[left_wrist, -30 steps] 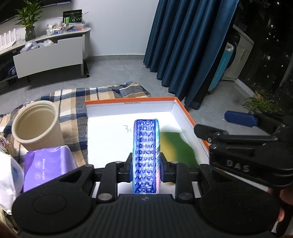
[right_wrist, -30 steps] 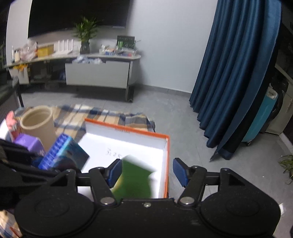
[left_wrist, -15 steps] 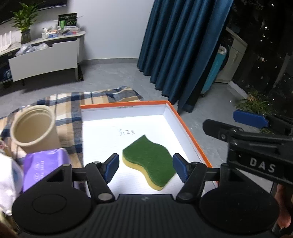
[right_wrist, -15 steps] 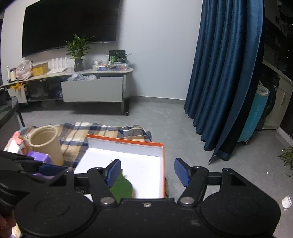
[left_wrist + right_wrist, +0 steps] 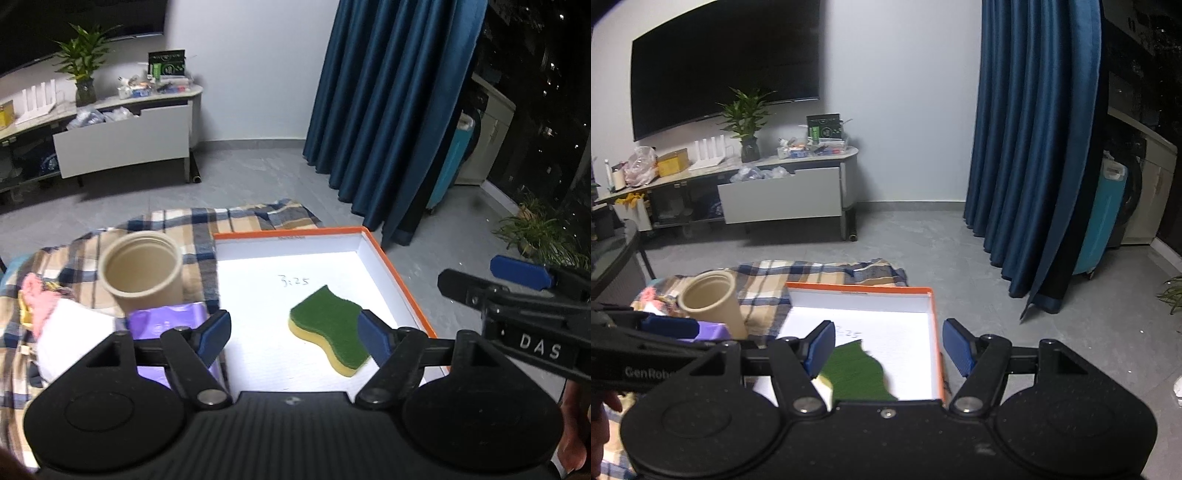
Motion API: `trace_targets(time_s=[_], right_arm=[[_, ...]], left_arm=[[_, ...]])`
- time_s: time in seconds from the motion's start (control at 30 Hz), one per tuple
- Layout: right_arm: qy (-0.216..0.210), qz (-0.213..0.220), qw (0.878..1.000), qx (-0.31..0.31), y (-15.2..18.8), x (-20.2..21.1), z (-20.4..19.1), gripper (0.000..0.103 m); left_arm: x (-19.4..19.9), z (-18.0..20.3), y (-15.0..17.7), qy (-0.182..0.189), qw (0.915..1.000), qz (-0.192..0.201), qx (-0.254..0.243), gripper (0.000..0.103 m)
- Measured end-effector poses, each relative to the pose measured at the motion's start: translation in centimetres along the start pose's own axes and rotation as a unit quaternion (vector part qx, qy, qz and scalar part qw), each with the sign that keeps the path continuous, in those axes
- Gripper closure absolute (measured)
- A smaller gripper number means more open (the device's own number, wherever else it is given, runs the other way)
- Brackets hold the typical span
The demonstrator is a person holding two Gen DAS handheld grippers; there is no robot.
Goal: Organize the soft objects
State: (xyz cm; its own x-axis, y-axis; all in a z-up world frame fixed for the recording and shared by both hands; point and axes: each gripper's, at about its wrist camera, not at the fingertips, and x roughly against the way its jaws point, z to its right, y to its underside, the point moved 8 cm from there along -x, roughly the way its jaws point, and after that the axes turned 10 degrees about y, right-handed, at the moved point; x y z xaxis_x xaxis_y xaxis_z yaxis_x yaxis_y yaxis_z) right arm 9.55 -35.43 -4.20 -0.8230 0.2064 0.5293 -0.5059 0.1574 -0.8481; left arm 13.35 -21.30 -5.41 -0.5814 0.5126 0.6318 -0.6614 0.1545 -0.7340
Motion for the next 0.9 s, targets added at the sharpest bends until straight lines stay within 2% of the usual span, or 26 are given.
trace_targets(time_s=[0.4, 0.9], right_arm=[[-0.033, 0.006, 0.999, 0.007, 0.0, 2.5, -2.9, 0.025], [-0.065, 0.003, 0.998, 0.018, 0.2, 3.6, -6.6, 0.025]], left_arm=[[2.5, -1.3, 0.6, -0.026, 0.9996, 0.012, -0.002, 0.024], [5.1, -4.3, 1.5, -0.055, 0.9981, 0.024, 0.013, 0.024]])
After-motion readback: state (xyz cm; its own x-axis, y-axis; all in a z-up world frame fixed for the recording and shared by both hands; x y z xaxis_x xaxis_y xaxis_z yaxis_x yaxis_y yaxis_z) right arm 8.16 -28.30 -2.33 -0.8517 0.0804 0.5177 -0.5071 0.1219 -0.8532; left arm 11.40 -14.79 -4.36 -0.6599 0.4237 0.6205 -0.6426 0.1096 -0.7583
